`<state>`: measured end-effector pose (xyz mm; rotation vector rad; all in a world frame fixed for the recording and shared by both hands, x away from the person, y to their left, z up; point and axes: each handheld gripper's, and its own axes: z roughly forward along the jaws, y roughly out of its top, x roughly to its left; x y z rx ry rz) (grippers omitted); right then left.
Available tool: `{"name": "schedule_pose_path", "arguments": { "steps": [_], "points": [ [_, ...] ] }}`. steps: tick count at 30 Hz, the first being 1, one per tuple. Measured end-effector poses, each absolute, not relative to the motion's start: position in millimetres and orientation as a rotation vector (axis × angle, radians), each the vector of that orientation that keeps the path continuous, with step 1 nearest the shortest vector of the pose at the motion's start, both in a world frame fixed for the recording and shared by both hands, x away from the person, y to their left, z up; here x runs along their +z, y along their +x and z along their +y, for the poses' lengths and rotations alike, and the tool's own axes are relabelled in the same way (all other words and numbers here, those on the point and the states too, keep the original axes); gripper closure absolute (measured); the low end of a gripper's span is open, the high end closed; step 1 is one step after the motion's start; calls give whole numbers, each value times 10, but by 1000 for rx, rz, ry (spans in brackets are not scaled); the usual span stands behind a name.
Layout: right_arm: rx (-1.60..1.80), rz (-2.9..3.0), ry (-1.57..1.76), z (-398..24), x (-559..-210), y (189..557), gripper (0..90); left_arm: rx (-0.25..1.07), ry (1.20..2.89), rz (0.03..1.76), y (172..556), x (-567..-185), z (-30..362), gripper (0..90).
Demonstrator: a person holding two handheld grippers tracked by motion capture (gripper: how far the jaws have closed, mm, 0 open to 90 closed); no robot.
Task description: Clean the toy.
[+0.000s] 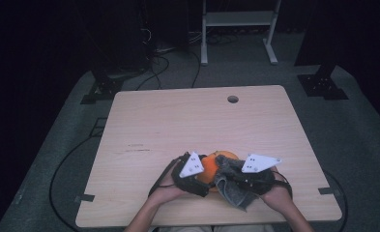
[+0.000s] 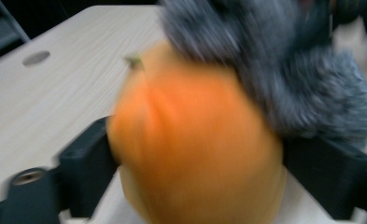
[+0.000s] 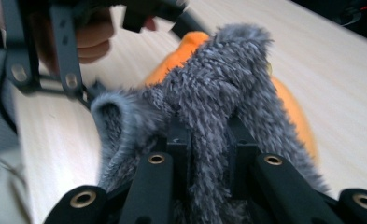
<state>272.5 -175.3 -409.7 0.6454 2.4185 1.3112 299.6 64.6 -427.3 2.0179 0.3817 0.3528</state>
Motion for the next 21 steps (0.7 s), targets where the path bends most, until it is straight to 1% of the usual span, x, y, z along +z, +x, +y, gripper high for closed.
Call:
{"name": "schedule_pose_path", "arguments": {
  "steps": [1,4,6,8,10,14,15,17,19,21],
  "points": [
    [1311,2418,645,-1753,-4097,2725,749,342,2002,402,3010,-4263,668,118],
    [1298,2408,636,-1735,-4096,2736,748,366,2041,386,3012,-4308,667,210],
    [1302,2408,643,-1772,-4105,2755,748,361,2042,394,3018,-4323,679,221],
    [1336,2407,729,-1935,-4165,2822,749,342,2046,387,3020,-4328,703,222],
    [1337,2405,755,-1993,-4191,2842,748,341,2049,379,3017,-4333,710,221],
    [1267,2416,885,-2205,-4312,2935,746,343,2068,345,3004,-4356,735,230],
    [1267,2416,885,-2205,-4312,2935,746,344,2072,343,3002,-4359,740,230],
    [1321,2398,895,-2201,-4250,2899,745,345,2087,336,3001,-4363,760,237],
    [1436,2379,824,-2144,-4120,2828,744,341,2086,339,3000,-4371,771,238],
    [1441,2374,765,-2065,-4063,2790,739,341,2095,330,3002,-4372,787,239]
  ]
}}
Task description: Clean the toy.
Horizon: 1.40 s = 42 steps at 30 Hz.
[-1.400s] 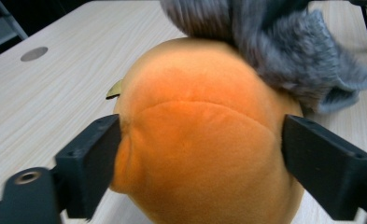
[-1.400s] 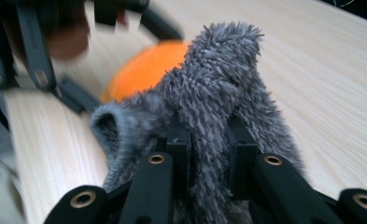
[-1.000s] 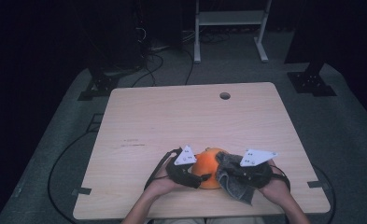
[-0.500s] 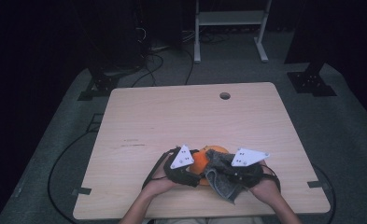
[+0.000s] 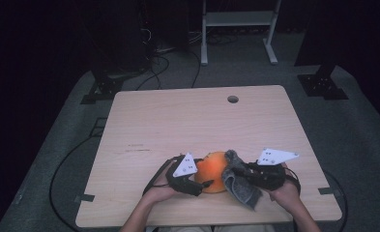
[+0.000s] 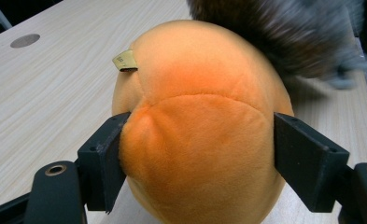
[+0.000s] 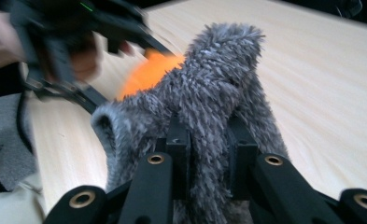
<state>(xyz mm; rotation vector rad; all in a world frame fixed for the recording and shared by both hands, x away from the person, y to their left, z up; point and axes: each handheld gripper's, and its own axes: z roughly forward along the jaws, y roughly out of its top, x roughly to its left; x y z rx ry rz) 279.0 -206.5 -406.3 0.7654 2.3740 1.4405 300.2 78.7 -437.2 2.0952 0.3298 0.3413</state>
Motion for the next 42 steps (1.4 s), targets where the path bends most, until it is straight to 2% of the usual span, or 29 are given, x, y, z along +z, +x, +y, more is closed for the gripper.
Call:
{"name": "schedule_pose_path", "arguments": {
  "steps": [5,8,13,16,21,27,34,39,42],
  "points": [
    [1340,2428,889,-2180,-4344,2959,727,335,2119,333,3021,-4378,840,251],
    [1295,2421,912,-2222,-4352,2965,726,335,2118,328,3018,-4385,842,251],
    [1451,2369,874,-2150,-4202,2922,727,343,2116,292,2989,-4394,811,251],
    [1428,2397,861,-2117,-4284,2975,731,346,2116,288,2978,-4399,803,250],
    [1324,2419,1017,-2331,-4460,3094,735,338,2112,292,2982,-4403,817,243],
    [1411,2379,942,-2214,-4319,3032,731,326,2118,280,2974,-4411,813,235],
    [1311,2411,1084,-2330,-4493,3156,733,327,2117,271,2967,-4415,813,228],
    [1549,2321,996,-2405,-4191,3019,725,340,2117,245,2942,-4424,769,198],
    [1573,2346,971,-2350,-4192,3008,724,342,2117,232,2926,-4421,754,198]
  ]
}}
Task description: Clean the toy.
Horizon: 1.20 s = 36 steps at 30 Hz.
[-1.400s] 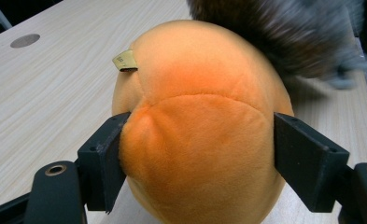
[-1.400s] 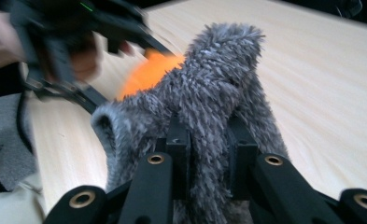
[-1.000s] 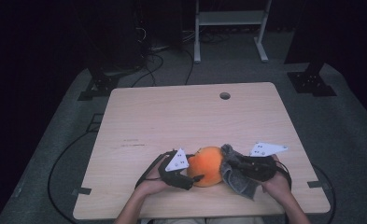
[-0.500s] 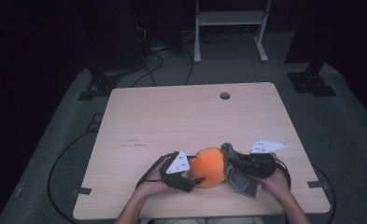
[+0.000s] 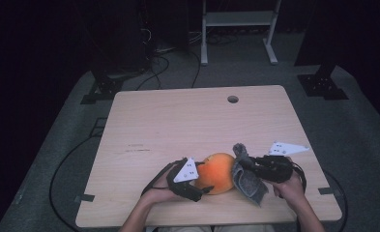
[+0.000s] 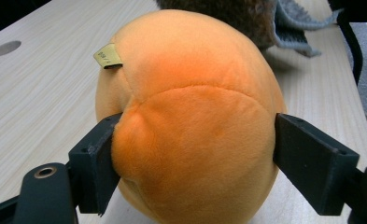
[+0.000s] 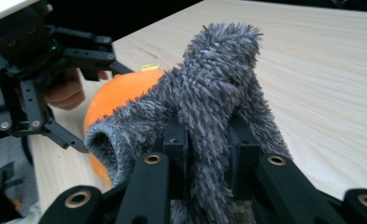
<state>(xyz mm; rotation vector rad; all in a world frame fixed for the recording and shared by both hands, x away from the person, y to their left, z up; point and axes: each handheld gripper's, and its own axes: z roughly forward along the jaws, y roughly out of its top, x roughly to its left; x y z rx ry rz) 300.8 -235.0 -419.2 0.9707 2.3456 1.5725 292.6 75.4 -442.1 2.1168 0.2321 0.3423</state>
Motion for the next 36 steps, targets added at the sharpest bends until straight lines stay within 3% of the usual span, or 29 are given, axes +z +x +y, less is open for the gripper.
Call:
{"name": "schedule_pose_path", "arguments": {
  "steps": [3,6,11,15,17,21,24,29,34,36],
  "points": [
    [1386,2450,1053,-2297,-4406,3110,714,337,2121,212,2907,-4420,759,199],
    [1292,2453,1072,-2330,-4391,3108,718,350,2137,196,2900,-4412,756,200],
    [1401,2450,976,-2280,-4296,3036,721,346,2143,183,2900,-4385,750,186],
    [1409,2461,949,-2241,-4302,2999,723,279,2117,361,2992,-4305,735,92],
    [1414,2466,934,-2237,-4299,2979,723,273,2136,351,2991,-4319,695,97],
    [1364,2478,1011,-2322,-4369,3024,720,306,2124,298,2932,-4335,667,210],
    [1275,2463,1074,-2362,-4420,3068,725,325,2124,253,2888,-4349,659,215],
    [1464,2399,951,-2336,-4207,2962,730,340,2142,175,2839,-4346,631,213],
    [1445,2446,929,-2319,-4287,2976,731,206,2070,366,2963,-4322,714,128],
    [1394,2450,947,-2354,-4310,2995,727,200,2068,371,2973,-4343,711,162]
  ]
}}
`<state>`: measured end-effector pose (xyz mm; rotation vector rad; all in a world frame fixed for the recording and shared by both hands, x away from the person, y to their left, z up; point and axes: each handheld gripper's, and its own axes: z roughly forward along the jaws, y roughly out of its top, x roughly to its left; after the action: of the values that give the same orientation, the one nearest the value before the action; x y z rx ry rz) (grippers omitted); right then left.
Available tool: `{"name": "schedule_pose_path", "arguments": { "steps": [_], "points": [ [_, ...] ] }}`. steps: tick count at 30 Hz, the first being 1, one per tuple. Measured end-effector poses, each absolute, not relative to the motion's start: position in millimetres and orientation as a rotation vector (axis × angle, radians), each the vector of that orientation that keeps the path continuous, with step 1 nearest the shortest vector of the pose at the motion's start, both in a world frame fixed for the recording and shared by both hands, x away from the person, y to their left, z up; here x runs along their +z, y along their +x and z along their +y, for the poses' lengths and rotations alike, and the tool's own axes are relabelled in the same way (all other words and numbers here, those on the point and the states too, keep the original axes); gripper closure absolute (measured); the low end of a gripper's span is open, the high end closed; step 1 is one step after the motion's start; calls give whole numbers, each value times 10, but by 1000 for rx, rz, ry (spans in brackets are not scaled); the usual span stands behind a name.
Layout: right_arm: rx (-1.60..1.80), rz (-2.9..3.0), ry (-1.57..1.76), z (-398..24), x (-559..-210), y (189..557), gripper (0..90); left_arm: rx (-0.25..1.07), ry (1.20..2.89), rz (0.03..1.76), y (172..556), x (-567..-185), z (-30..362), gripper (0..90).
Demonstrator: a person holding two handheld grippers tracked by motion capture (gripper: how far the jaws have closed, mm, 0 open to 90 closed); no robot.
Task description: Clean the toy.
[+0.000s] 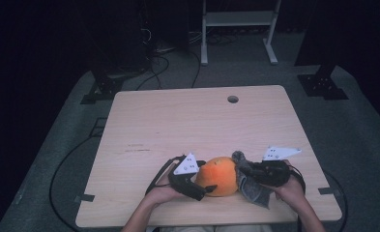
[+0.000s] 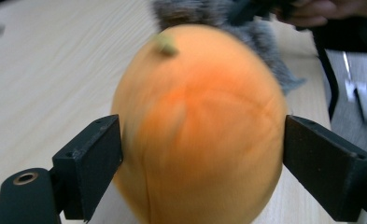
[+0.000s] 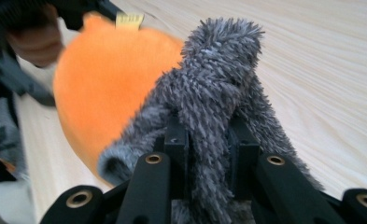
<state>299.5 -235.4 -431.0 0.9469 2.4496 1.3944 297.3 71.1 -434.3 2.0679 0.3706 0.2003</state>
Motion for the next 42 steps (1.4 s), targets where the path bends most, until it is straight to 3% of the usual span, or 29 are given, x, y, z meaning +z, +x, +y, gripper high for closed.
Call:
{"name": "schedule_pose_path", "arguments": {
  "steps": [5,11,17,26,28,33,38,42],
  "points": [
    [1376,2431,993,-2431,-4251,2997,734,259,2072,332,2931,-4334,687,259],
    [1553,2404,812,-2220,-3963,2820,733,268,2082,271,2895,-4349,648,259],
    [1425,2441,700,-1876,-3943,2693,729,248,2115,197,2851,-4378,654,240],
    [1450,2399,793,-2103,-3945,2760,735,275,2113,164,2826,-4373,605,257],
    [1453,2418,729,-2012,-3903,2719,733,284,2122,147,2814,-4370,606,247],
    [1333,2445,713,-1904,-3891,2706,733,274,2081,268,2867,-4343,572,112],
    [1410,2422,645,-1814,-3738,2580,734,336,2103,123,2751,-4345,503,228],
    [1340,2454,637,-1734,-3812,2627,731,373,2130,67,2715,-4360,517,259]
  ]
}}
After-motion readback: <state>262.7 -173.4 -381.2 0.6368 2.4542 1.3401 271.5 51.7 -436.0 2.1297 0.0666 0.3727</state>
